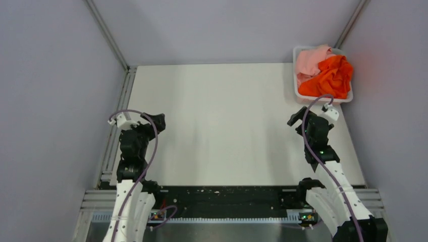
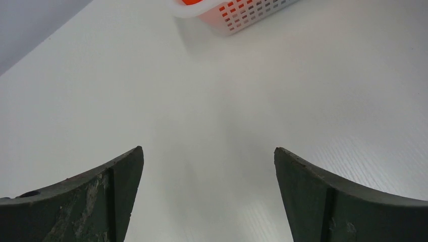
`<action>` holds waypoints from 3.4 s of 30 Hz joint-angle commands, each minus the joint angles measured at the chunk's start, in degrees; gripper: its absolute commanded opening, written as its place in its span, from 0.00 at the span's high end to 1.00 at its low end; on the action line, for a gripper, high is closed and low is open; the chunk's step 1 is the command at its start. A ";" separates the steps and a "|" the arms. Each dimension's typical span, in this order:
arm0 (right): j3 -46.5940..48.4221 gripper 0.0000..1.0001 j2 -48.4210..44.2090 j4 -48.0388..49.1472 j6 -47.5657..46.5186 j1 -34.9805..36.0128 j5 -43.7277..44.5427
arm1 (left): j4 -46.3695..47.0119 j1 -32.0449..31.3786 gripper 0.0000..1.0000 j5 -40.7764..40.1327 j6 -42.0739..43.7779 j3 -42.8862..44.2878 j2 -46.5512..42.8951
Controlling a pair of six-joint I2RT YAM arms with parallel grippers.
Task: Fold and stack the t-shirts
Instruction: Grab crumpled tshirt from bin with the right arm, then move the tshirt to the center of the board, then flatten out the tshirt
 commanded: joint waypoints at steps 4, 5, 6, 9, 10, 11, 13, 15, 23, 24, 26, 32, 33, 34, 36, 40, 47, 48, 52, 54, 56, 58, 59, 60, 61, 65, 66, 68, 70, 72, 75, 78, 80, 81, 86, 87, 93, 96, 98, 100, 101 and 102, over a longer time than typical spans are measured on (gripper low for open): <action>9.17 0.01 4.28 10.41 -11.43 -0.23 -2.91 | 0.33 0.29 0.01 4.22 2.14 4.34 3.83; 12.24 0.01 6.08 9.52 -12.55 -0.31 -1.62 | -0.05 0.25 0.01 4.49 2.16 4.57 4.15; 15.85 0.01 8.44 7.93 -13.69 -0.38 0.35 | -0.04 0.24 0.01 4.72 2.26 4.57 4.26; 27.65 0.01 18.22 1.49 -16.93 -1.79 5.50 | 0.57 0.31 0.01 4.36 2.27 4.08 3.93; 31.48 0.01 21.70 -0.05 -17.93 -2.48 7.32 | 0.81 0.26 0.01 3.98 2.16 3.76 3.71; 35.35 0.01 25.22 -1.58 -18.53 -3.08 9.40 | 1.11 0.30 0.01 3.55 1.75 3.32 3.45; 42.41 0.01 32.10 -4.29 -19.94 -4.38 9.92 | 2.81 0.30 0.01 3.75 0.95 1.85 3.06; 48.46 0.01 38.89 -6.34 -20.59 -7.88 7.46 | 6.84 0.27 0.01 4.86 0.77 0.23 3.00; 67.98 0.01 59.77 -15.39 -17.32 -19.27 -12.12 | 8.27 0.27 0.01 5.29 0.26 0.21 4.10; 70.00 0.03 61.94 -15.98 -17.41 -19.35 -12.96 | 8.76 0.29 0.01 5.51 0.27 -0.06 4.36; 72.34 0.09 65.55 -17.13 -18.13 -19.47 -14.73 | 9.06 0.32 0.01 5.47 0.25 -0.05 4.88; 75.02 0.82 69.53 -17.82 -15.38 -21.14 -19.86 | 9.34 0.26 0.01 4.93 0.14 0.12 6.22; 75.12 0.89 68.89 -17.78 -14.81 -21.51 -19.48 | 9.33 0.29 0.01 5.12 0.19 0.20 6.36; 75.25 0.96 67.78 -17.80 -14.52 -21.72 -18.85 | 9.25 0.31 0.01 5.31 0.16 0.27 6.44; 75.56 1.00 65.07 -17.79 -14.37 -21.89 -16.28 | 9.24 0.24 0.01 5.57 0.07 0.17 6.35; 76.61 1.00 58.83 -17.80 -15.52 -21.77 -11.93 | 9.18 0.33 0.01 6.34 0.17 0.13 5.78; 77.67 1.00 49.25 -12.92 -18.79 -21.81 -10.47 | 8.38 0.27 0.01 6.68 0.12 -0.03 4.37; 77.45 1.00 47.97 -11.54 -19.08 -21.82 -11.32 | 8.37 0.27 0.01 6.69 0.10 -0.04 4.22; 77.27 1.00 42.65 -5.33 -19.12 -21.82 -15.34 | 7.84 0.27 0.01 6.97 0.08 0.13 3.62; 77.71 1.00 40.59 -3.13 -17.32 -21.77 -19.37 | 7.74 0.27 0.01 7.10 -0.04 0.07 3.39; 77.33 1.00 38.70 -0.99 -14.99 -21.05 -26.73 | 8.16 0.31 0.01 7.75 -0.20 -0.23 3.48; 77.06 1.00 37.37 -0.19 -14.58 -18.07 -33.68 | 9.01 0.25 0.01 9.01 -0.40 -0.51 3.65; 77.24 1.00 36.88 -1.04 -15.78 -15.62 -36.06 | 9.21 0.31 0.01 9.32 -0.47 -0.56 3.80; 77.39 1.00 36.39 -1.72 -17.46 -12.09 -37.37 | 9.11 0.26 0.01 9.56 -0.54 -0.46 3.85; 77.36 1.00 35.94 -2.73 -19.48 -8.25 -38.10 | 8.89 0.30 0.01 9.59 -0.49 -0.29 3.95; 72.63 1.00 33.23 0.81 -20.62 4.40 -42.59 | 8.67 0.32 0.01 10.26 -0.85 -0.29 3.96; 71.62 1.00 33.01 1.68 -19.44 6.45 -44.76 | 8.71 0.26 0.01 10.70 -0.97 -0.37 3.96; 70.53 1.00 32.91 1.44 -18.92 10.90 -46.98 | 8.42 0.32 0.01 11.52 -1.38 -0.23 3.89; 68.67 1.00 32.76 1.71 -19.81 15.23 -47.09 | 7.70 0.31 0.01 12.49 -2.05 0.16 3.64; 64.89 1.00 32.43 3.65 -20.98 18.61 -47.59 | 7.02 0.29 0.01 13.04 -2.97 0.20 3.47; 55.07 1.00 31.72 6.15 -22.08 19.81 -50.02 | 4.71 0.30 0.01 12.61 -3.90 0.71 3.29; 44.83 0.99 30.63 6.22 -25.34 19.81 -45.57 | 3.65 0.32 0.01 13.44 -5.35 0.44 3.40; 37.68 0.90 30.40 7.85 -26.79 19.86 -37.70 | 3.71 0.23 0.01 14.88 -7.12 -0.49 3.82; 34.74 0.78 30.54 8.36 -27.13 19.87 -32.48 | 3.70 0.26 0.01 15.56 -7.86 -0.97 4.08; 30.15 0.04 31.15 3.77 -24.00 19.81 -9.22 | 4.02 0.09 0.01 18.84 -10.67 -2.67 6.74; 29.96 0.02 30.37 2.21 -23.01 19.88 -7.23 | 4.19 -0.11 0.01 19.71 -10.85 -2.88 7.44; 21.91 0.01 19.13 -4.07 -10.24 19.83 -2.84 | 1.03 -9.66 0.01 19.17 -9.42 -2.94 12.59; 13.81 0.01 11.88 -5.57 -3.71 19.83 -3.43 | -3.62 -20.40 0.01 12.30 -8.32 -2.19 15.45; 9.78 0.01 9.02 -5.61 -1.08 19.82 -6.94 | -4.54 -26.50 0.01 10.29 -8.71 -2.45 18.36; 6.49 0.01 7.23 -5.46 0.01 19.88 -10.76 | -3.18 -31.22 0.03 9.41 -9.84 -2.94 21.43; 5.36 0.01 6.72 -5.35 0.19 19.82 -11.92 | -2.11 -33.40 0.04 8.41 -10.25 -3.02 22.98; 4.32 0.02 6.45 -5.14 0.57 19.86 -12.52 | -1.28 -36.18 0.06 7.09 -10.66 -2.86 24.65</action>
